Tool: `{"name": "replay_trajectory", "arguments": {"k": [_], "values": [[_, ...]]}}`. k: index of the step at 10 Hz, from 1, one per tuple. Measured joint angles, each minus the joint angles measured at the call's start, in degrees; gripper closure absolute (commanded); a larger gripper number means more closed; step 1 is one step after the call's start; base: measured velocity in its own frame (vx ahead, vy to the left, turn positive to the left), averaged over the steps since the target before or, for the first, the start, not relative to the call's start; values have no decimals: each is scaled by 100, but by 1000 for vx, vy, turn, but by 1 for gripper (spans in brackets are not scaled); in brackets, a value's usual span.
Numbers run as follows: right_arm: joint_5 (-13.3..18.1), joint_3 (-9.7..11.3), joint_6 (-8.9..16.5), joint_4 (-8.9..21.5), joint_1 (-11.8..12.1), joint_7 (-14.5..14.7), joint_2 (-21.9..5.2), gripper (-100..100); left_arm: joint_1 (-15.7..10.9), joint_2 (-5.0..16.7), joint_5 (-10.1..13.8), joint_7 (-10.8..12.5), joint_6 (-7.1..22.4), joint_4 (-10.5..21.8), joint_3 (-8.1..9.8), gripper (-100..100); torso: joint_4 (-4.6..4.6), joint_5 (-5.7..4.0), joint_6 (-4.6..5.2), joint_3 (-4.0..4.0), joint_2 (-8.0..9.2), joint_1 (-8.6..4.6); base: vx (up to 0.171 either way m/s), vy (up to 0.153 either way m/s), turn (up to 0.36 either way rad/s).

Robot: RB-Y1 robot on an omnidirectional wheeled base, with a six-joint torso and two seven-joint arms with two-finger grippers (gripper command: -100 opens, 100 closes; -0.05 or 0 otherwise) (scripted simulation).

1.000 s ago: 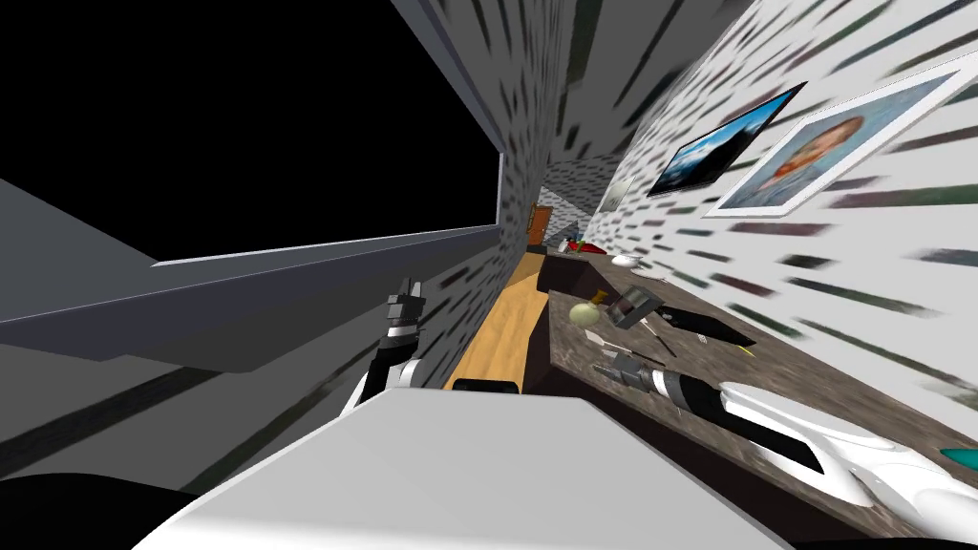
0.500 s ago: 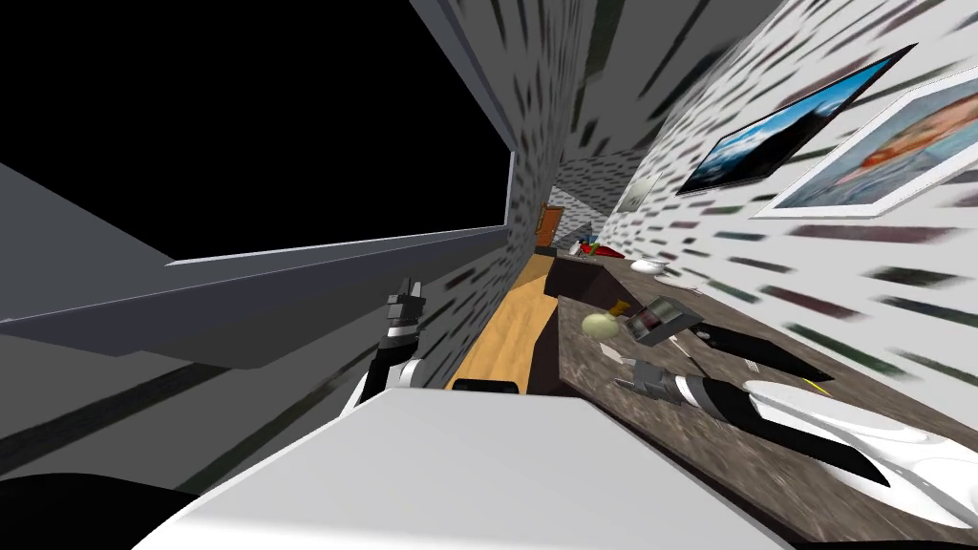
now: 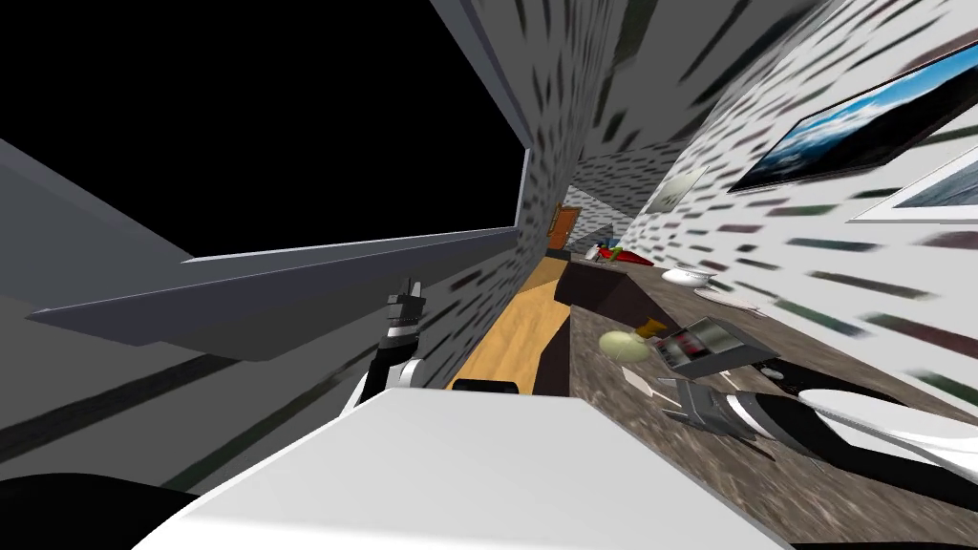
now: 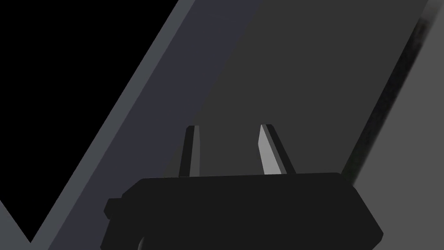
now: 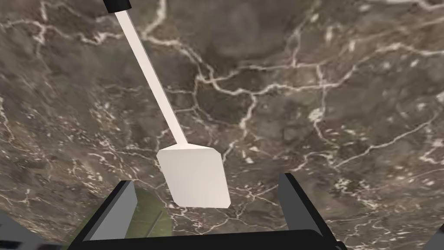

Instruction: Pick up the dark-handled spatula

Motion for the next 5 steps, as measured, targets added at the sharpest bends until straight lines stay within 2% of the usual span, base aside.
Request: {"name": "replay_trajectory", "arguments": {"k": [1,2,5], "values": [[87,126,8,3,130,15,-126,-100,11,2,-2,1,1,8,-7,0,3,-4,3,-4,-11,8,55,-44,89],[154,224,35,14,135,-4,-175,-100,13,1,-2,1,2,9,-6,0,4,-4,7,-5,-13,18,41,-20,130],[530,682,-130,325,46,-86,-283,-100,20,5,-6,3,4,18,-26,0,8,3,-4,-9,-24,58,46,-24,150]]}}
